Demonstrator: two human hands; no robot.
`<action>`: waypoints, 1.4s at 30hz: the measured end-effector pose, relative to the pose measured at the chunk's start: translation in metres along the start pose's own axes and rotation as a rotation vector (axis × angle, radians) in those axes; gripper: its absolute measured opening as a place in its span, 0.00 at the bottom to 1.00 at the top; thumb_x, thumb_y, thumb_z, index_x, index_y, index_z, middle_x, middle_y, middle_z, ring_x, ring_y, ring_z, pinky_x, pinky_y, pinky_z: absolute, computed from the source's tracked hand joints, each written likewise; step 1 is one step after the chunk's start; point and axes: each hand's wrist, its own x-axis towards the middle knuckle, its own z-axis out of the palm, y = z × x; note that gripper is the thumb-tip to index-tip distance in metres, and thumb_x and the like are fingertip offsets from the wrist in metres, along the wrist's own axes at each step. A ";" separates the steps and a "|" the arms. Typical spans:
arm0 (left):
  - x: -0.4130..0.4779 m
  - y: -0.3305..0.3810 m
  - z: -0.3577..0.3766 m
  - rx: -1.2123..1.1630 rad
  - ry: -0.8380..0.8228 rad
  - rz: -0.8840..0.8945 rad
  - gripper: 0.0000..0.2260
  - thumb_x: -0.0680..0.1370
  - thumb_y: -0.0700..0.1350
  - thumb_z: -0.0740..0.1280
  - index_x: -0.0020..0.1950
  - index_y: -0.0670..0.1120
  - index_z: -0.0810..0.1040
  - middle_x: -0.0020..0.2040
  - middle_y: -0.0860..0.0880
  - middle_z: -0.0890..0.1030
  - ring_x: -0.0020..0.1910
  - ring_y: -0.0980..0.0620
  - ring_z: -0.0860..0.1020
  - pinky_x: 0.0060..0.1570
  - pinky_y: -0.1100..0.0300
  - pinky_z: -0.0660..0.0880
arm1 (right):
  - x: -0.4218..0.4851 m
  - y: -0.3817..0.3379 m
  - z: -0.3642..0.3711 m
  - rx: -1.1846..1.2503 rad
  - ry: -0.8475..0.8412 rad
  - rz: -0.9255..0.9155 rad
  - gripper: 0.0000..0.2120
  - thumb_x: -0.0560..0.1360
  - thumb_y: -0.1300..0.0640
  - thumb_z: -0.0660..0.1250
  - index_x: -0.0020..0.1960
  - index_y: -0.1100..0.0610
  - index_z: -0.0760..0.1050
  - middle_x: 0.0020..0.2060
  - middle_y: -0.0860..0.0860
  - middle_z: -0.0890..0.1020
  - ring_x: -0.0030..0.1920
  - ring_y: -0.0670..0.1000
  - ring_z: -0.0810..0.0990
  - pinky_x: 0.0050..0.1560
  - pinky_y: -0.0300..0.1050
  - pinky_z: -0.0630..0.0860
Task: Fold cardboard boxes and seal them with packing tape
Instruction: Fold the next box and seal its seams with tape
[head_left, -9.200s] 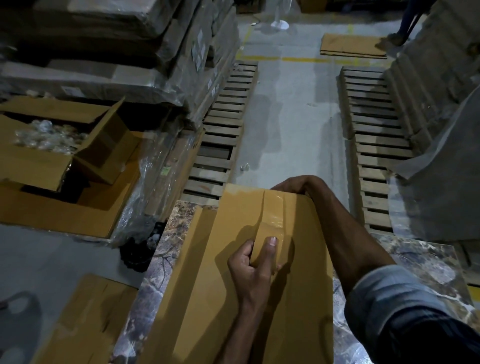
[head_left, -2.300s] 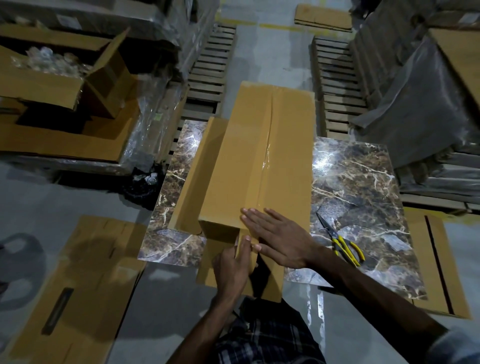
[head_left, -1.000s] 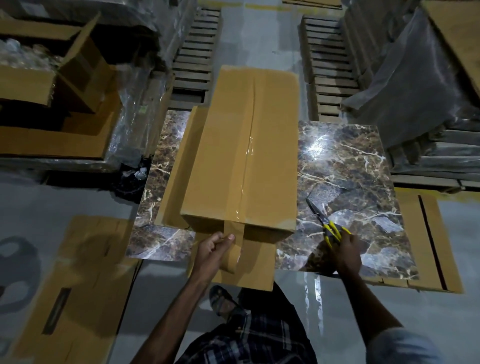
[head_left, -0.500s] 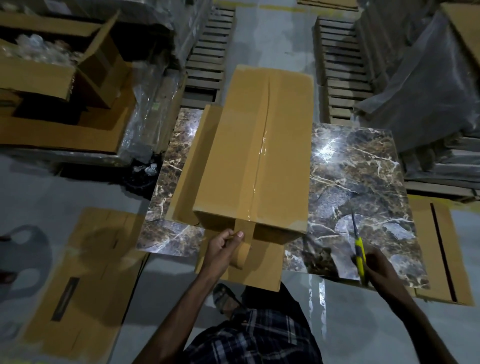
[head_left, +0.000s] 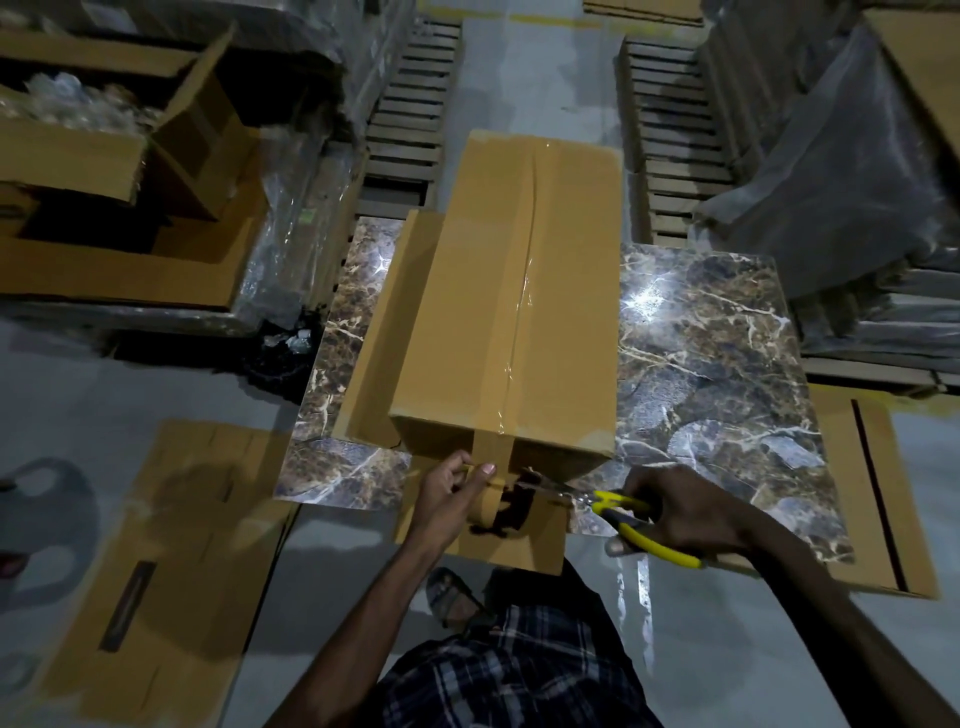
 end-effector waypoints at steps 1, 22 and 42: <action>0.000 -0.001 0.000 0.011 -0.001 -0.003 0.19 0.77 0.58 0.74 0.51 0.42 0.78 0.42 0.53 0.81 0.42 0.54 0.76 0.39 0.60 0.64 | 0.006 -0.004 0.000 -0.003 0.010 0.009 0.28 0.60 0.31 0.81 0.42 0.53 0.77 0.33 0.48 0.80 0.33 0.42 0.80 0.33 0.35 0.70; 0.008 -0.003 -0.008 0.030 -0.084 -0.027 0.06 0.81 0.46 0.72 0.51 0.44 0.83 0.49 0.46 0.88 0.48 0.52 0.83 0.47 0.57 0.72 | 0.035 -0.046 0.007 0.031 0.173 0.161 0.35 0.45 0.20 0.77 0.33 0.50 0.84 0.26 0.50 0.81 0.26 0.45 0.76 0.30 0.46 0.70; 0.021 0.013 -0.027 -0.010 -0.280 -0.192 0.02 0.80 0.37 0.71 0.52 0.42 0.81 0.41 0.50 0.87 0.38 0.56 0.85 0.38 0.64 0.79 | 0.046 -0.054 -0.006 0.030 0.123 0.170 0.24 0.50 0.34 0.85 0.31 0.52 0.85 0.25 0.49 0.82 0.25 0.46 0.77 0.26 0.40 0.68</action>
